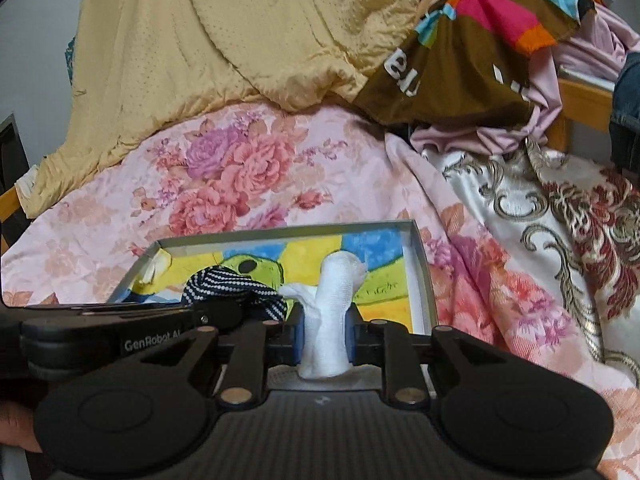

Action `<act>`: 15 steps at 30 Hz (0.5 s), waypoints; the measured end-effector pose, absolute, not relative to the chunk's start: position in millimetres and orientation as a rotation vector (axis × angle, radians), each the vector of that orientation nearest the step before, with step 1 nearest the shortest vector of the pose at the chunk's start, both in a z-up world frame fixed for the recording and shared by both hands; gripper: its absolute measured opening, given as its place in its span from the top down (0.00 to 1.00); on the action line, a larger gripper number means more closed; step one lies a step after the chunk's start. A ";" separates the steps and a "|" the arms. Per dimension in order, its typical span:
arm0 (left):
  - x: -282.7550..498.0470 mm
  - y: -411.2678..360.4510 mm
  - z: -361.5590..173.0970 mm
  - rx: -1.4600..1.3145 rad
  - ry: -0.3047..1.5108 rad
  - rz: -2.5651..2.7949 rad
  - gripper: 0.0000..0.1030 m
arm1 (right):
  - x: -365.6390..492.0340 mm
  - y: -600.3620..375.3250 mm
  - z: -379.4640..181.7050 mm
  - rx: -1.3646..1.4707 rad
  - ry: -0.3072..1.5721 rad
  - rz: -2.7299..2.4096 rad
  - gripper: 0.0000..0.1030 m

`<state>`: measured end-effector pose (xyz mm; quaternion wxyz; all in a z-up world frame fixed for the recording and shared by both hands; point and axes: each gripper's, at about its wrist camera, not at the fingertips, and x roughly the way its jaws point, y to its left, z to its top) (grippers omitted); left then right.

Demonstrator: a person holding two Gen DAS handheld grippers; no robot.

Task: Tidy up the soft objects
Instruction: 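Open both grippers to drop the black sock and white cloth into the tray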

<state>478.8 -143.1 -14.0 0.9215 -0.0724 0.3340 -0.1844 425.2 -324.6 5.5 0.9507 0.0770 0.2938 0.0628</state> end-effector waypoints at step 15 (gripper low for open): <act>476.2 -142.6 -12.7 -0.140 0.691 -0.366 0.78 | 425.5 -338.9 3.5 0.211 0.603 0.100 0.55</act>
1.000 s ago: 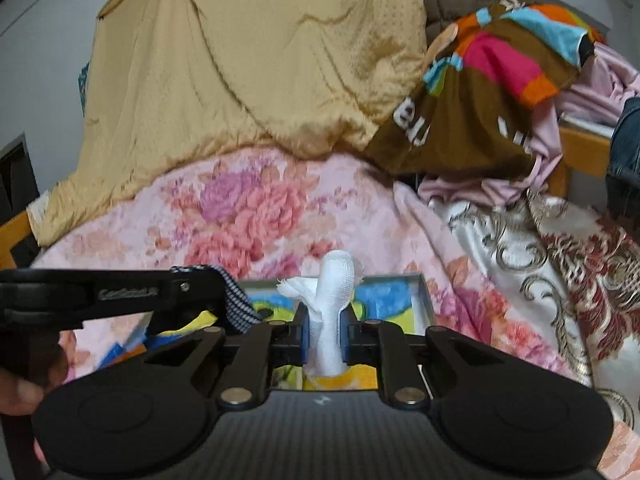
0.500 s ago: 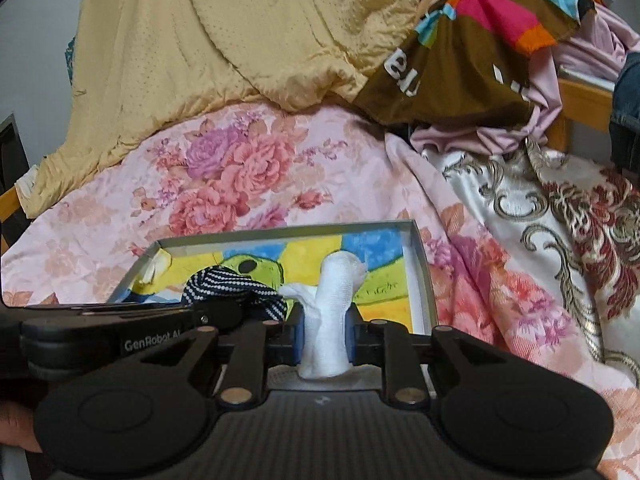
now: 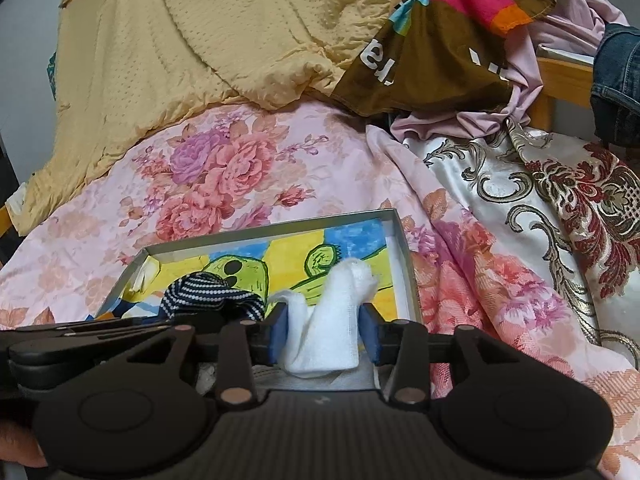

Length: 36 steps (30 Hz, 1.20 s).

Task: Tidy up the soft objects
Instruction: 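Open both grippers to drop the black sock and white cloth into the tray, then withdraw both open grippers up and away from the tray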

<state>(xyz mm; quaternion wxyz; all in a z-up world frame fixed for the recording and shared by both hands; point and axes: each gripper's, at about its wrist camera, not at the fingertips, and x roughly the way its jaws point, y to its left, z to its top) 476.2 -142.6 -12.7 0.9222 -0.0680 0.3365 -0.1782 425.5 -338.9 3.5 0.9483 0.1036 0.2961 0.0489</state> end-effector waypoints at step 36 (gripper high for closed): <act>456.7 -125.8 5.7 -0.090 0.605 -0.255 0.05 | 419.3 -368.0 -1.0 0.284 0.570 0.044 0.08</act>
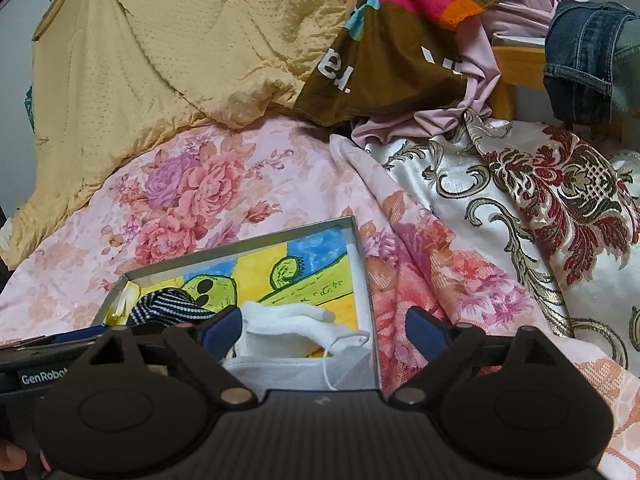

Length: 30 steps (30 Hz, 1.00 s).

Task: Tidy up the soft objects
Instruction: 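Withdraw both open grippers up and away from the tray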

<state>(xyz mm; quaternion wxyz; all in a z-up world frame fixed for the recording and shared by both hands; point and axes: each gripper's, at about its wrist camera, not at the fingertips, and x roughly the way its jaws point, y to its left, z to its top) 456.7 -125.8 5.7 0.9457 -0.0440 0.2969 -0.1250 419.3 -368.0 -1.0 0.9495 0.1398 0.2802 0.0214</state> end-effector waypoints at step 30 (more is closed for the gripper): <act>369.8 -83.5 56.9 -0.095 0.508 -0.073 0.01 | 354.8 -350.1 46.8 0.198 0.436 0.032 0.00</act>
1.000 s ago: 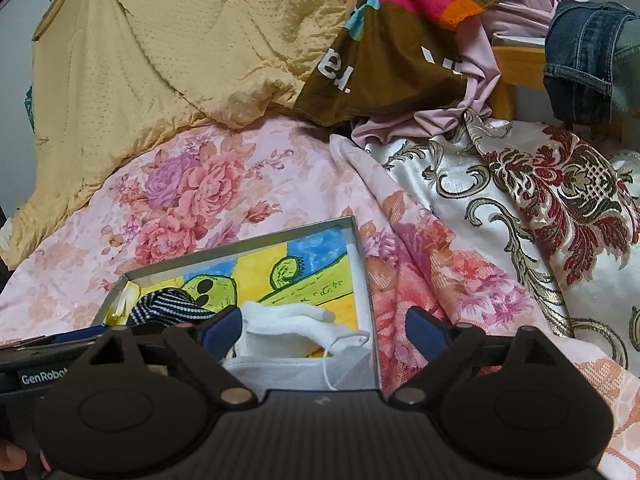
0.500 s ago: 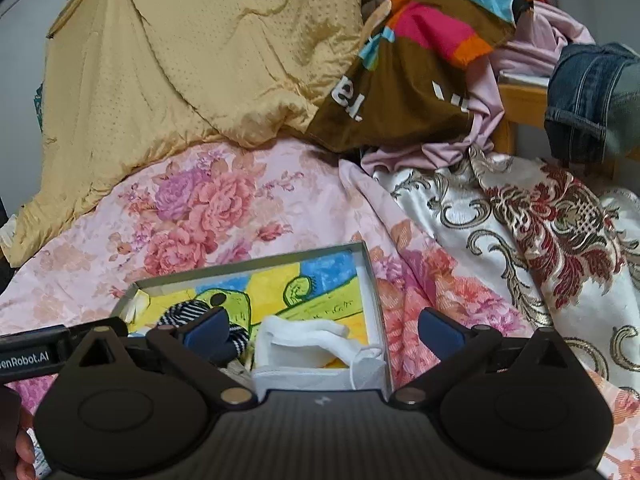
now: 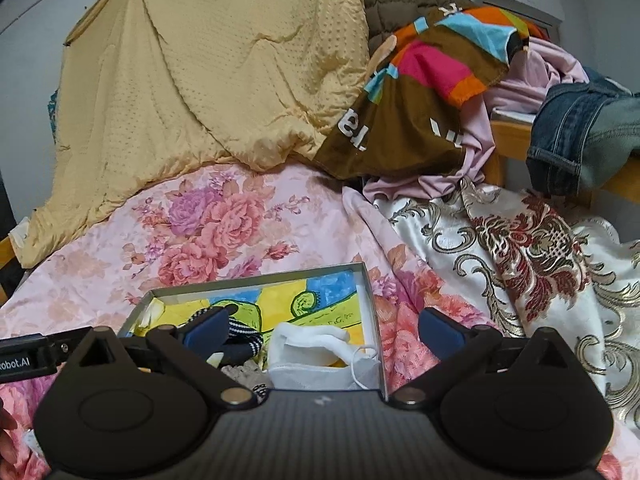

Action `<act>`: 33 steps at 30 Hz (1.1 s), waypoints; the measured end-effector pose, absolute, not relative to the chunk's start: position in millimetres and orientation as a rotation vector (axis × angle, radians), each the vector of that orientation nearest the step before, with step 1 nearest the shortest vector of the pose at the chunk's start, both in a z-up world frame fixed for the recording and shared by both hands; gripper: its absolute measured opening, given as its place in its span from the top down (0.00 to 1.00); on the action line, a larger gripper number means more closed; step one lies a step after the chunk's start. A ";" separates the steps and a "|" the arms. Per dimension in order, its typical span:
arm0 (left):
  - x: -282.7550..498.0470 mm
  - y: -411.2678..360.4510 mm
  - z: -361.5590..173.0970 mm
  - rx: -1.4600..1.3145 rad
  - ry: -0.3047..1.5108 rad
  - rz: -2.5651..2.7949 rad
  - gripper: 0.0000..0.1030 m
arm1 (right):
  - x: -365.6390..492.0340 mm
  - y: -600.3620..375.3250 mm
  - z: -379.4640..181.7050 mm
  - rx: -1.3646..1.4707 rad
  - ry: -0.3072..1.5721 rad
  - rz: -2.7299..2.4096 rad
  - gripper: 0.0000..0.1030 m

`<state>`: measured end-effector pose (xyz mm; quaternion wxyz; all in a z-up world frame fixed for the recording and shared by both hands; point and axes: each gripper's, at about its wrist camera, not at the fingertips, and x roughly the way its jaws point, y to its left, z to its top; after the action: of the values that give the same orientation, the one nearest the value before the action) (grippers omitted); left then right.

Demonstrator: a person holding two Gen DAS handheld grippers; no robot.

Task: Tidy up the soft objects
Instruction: 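Withdraw both open grippers up and away from the tray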

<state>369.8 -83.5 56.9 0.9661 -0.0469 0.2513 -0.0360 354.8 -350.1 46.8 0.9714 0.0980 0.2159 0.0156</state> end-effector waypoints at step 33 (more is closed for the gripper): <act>255.3 -77.1 66.6 -0.149 0.430 -0.042 0.01 | 257.7 -348.7 70.8 0.211 0.358 0.113 0.00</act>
<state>255.3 -77.1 66.6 0.9740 -0.0736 0.2132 -0.0207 257.7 -348.7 70.8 0.9769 0.1045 0.1776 0.0561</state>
